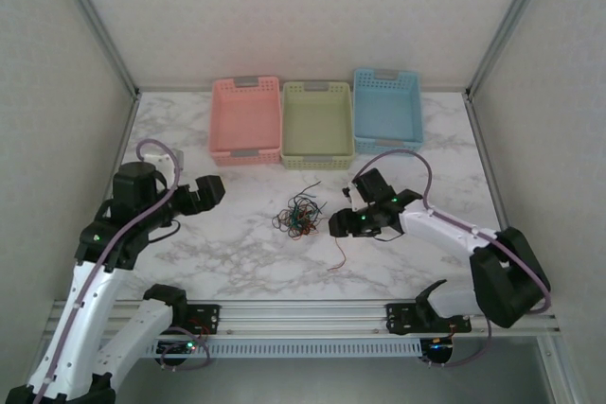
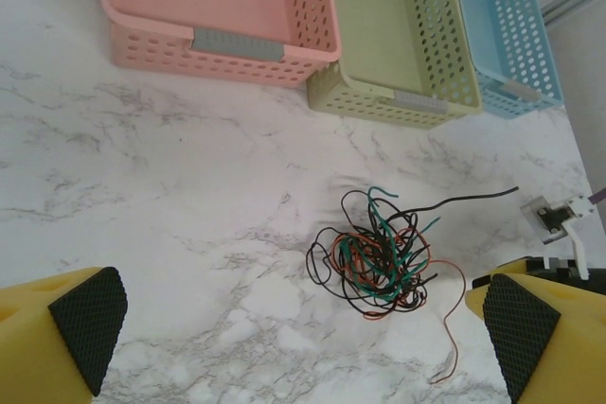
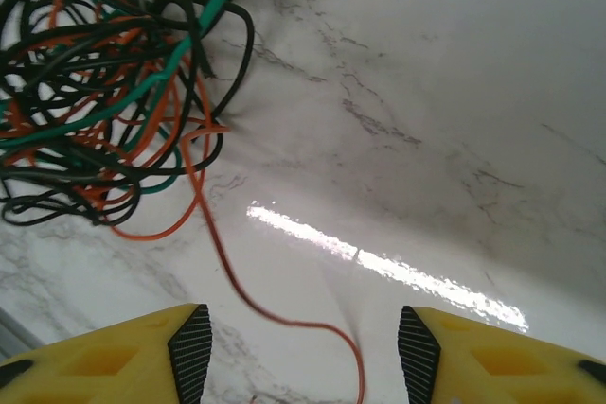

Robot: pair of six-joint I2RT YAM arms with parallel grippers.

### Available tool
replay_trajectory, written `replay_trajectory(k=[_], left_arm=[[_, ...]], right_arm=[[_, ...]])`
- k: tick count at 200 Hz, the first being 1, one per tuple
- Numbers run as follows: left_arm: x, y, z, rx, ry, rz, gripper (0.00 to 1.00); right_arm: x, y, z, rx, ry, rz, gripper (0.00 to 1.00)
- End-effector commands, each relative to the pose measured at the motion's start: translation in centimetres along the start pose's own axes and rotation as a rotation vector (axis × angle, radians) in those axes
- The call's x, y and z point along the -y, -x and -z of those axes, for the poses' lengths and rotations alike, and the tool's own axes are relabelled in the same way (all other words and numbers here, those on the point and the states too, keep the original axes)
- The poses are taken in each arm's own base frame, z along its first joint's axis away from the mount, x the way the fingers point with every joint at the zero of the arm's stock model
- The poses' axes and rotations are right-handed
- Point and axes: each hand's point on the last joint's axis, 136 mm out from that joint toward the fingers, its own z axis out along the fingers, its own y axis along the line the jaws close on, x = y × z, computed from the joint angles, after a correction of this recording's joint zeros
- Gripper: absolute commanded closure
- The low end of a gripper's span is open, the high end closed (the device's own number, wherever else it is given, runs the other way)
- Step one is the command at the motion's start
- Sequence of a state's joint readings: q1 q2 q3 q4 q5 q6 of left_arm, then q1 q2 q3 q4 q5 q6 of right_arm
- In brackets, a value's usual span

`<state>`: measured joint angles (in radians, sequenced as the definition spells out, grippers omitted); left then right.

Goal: Untangle the cables

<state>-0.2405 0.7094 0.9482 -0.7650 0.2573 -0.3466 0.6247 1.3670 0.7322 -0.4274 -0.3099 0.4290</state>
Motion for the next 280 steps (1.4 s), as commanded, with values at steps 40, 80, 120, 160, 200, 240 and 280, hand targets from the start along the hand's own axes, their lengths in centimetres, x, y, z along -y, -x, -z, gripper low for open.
replay_trajectory(k=[40,80,120,160,200,240,280], left_arm=[[-0.5,-0.6,0.4,-0.001,0.017,-0.02,0.0],[-0.5,-0.6,0.4,0.002,0.018,-0.021,0.0],[-0.6,-0.7,0.3,-0.003,0.026,-0.019,0.0],[0.5,-1.1,-0.3,-0.051,-0.041,-0.023,0.01],[3.8,-1.0,-0.5,-0.057,-0.205,0.051,0.05],[5.0,-2.0,-0.9,-0.081,-0.231,0.041,0.05],[6.4,-3.9,-2.4,-0.126,-0.273,0.025,0.07]], right_arm=[[-2.7,3.5,-1.1,0.056,0.047,0.078,0.66],[-3.1,3.6,-0.7,0.064,0.056,0.088,0.85],[-3.3,3.4,1.2,0.094,0.025,0.123,1.0],[-6.7,5.3,7.2,0.224,0.092,0.199,1.0],[-12.4,7.4,14.7,0.346,0.244,0.298,1.0],[-19.4,9.0,24.1,0.461,0.434,0.443,1.0],[-24.3,10.2,32.8,0.628,0.567,0.537,1.0]])
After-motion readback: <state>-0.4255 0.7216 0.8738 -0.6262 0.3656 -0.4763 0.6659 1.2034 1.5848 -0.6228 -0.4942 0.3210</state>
